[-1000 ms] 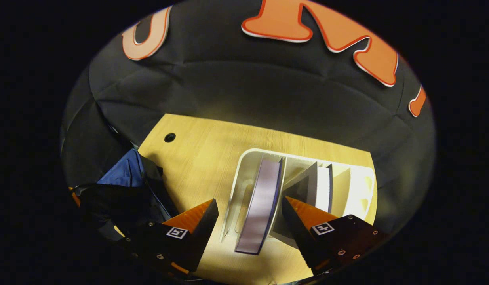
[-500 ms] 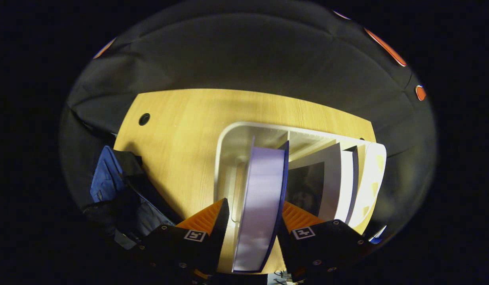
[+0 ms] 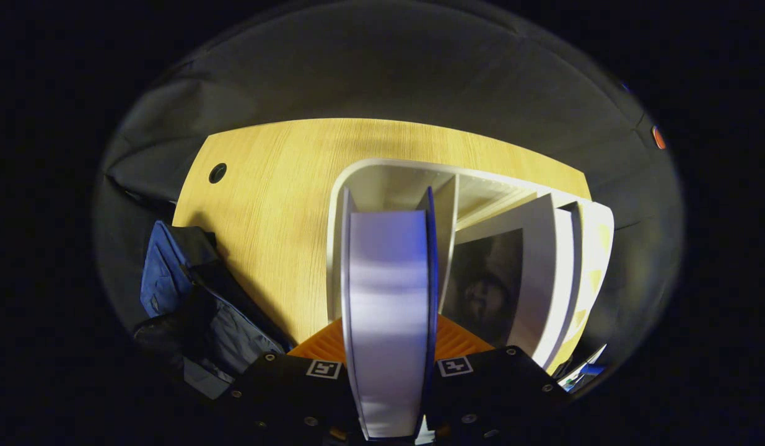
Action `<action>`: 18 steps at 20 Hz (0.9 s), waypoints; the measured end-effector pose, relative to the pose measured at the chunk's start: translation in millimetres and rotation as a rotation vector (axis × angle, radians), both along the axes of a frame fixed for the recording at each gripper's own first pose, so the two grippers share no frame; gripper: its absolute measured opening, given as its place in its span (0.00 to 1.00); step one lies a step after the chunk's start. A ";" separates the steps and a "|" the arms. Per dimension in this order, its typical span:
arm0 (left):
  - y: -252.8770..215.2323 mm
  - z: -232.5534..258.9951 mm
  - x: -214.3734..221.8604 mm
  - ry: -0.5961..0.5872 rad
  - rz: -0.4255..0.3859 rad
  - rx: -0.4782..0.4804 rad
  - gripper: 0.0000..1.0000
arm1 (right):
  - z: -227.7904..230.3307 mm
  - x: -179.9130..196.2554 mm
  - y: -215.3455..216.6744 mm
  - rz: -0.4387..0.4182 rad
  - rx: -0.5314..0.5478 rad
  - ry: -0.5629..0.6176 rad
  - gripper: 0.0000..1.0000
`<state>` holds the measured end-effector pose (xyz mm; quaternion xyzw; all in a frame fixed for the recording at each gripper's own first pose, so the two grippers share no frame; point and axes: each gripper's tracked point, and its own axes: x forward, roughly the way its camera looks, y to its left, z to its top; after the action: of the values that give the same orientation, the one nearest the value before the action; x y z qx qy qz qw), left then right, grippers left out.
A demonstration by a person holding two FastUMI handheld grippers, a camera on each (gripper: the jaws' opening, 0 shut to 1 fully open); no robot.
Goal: Open the schoolbag, grab two books from the bookshelf and put them into the schoolbag.
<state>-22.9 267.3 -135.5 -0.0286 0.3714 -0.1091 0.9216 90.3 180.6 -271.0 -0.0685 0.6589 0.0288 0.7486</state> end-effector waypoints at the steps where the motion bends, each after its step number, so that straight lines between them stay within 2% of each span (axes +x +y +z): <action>1: -1.2 -0.6 -0.9 0.001 -0.001 -0.002 0.05 | 9.8 -1.2 2.0 -0.012 0.025 -0.010 0.41; 5: -2.3 -1.8 -6.1 0.013 -0.012 0.004 0.05 | 57.7 -10.0 -5.5 -0.034 0.102 -0.090 0.41; 12: -9.5 -0.3 -8.9 0.007 -0.056 0.048 0.05 | 134.4 -48.8 -9.7 -0.089 0.259 -0.224 0.41; 16: -9.6 4.5 -15.2 0.001 -0.043 0.058 0.05 | 168.7 -82.0 7.2 -0.143 0.445 -0.266 0.41; 18: -11.2 5.7 -16.2 0.004 -0.034 0.057 0.05 | 172.0 -99.2 23.2 -0.158 0.538 -0.269 0.41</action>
<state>-39.0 256.1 -129.8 0.0038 0.3768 -0.1143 0.9192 -8.8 203.9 -99.0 0.1806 0.5260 0.1347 0.8201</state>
